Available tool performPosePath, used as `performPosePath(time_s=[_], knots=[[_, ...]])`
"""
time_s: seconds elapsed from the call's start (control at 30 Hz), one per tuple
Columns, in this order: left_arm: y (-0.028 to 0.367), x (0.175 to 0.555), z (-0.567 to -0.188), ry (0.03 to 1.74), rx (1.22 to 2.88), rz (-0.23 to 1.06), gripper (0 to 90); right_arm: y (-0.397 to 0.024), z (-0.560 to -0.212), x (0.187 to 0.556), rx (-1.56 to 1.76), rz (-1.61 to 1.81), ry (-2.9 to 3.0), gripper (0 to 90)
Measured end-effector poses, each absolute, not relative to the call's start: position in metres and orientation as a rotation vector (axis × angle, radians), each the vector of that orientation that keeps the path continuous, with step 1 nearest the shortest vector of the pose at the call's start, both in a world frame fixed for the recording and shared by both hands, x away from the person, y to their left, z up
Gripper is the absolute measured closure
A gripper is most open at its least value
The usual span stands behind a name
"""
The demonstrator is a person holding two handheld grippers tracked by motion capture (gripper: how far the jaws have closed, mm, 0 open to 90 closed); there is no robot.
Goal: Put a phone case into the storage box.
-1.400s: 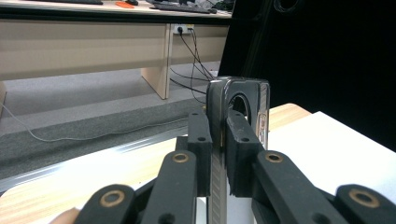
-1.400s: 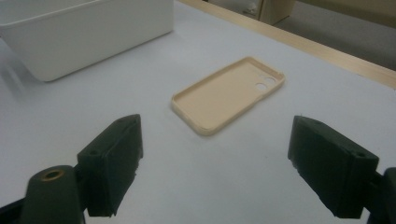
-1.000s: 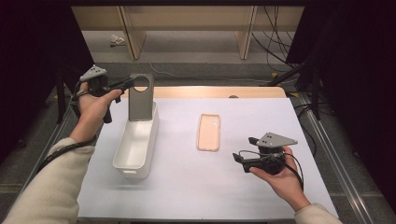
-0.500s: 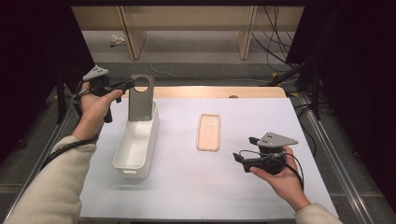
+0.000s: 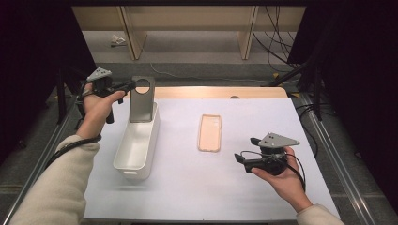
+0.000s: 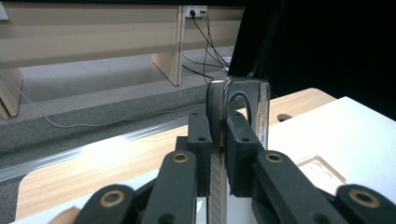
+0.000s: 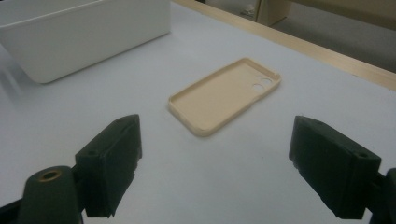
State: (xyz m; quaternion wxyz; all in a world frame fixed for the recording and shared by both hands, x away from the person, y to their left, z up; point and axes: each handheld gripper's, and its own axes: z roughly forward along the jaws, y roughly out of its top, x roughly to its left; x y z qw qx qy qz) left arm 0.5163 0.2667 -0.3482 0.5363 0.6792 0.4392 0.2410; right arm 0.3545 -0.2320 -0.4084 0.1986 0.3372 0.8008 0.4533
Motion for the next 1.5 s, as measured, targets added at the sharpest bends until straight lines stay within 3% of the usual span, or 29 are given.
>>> performPosePath(time_s=[1.5], knots=[[0.265, 0.533, -0.375, 1.105, 1.653, 0.551, 81.6, -0.232, -0.409, 0.355, 0.945, 1.272, 2.245, 18.1]])
